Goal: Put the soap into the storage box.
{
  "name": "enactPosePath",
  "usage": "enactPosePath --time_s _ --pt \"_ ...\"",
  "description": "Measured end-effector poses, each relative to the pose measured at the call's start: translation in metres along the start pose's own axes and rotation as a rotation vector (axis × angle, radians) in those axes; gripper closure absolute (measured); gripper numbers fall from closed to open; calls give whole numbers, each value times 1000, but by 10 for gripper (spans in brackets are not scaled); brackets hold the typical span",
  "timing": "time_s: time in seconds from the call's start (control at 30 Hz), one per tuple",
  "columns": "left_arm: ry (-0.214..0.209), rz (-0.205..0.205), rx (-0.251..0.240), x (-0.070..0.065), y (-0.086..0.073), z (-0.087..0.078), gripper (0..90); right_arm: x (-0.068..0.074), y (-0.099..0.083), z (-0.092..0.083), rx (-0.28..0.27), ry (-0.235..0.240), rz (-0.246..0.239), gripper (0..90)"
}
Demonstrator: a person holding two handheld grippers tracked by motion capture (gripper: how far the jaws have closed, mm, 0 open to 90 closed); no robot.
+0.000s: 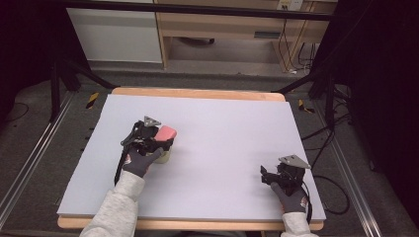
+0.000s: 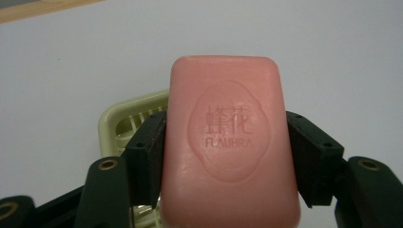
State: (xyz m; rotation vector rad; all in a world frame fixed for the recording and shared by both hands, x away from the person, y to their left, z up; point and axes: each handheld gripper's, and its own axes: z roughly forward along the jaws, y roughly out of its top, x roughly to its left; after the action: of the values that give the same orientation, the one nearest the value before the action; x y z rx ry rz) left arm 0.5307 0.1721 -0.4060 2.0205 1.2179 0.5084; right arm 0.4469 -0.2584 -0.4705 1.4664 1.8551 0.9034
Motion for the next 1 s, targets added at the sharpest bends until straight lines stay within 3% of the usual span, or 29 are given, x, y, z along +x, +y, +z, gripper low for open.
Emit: enactPosePath --time_s 0.53,1.0 --pt "45 -50 14 19 -7 11 374 0 0 0 1 0 -2 61" --pt "63 -66 34 27 -15 19 374 1 0 0 2 -1 -4 61"
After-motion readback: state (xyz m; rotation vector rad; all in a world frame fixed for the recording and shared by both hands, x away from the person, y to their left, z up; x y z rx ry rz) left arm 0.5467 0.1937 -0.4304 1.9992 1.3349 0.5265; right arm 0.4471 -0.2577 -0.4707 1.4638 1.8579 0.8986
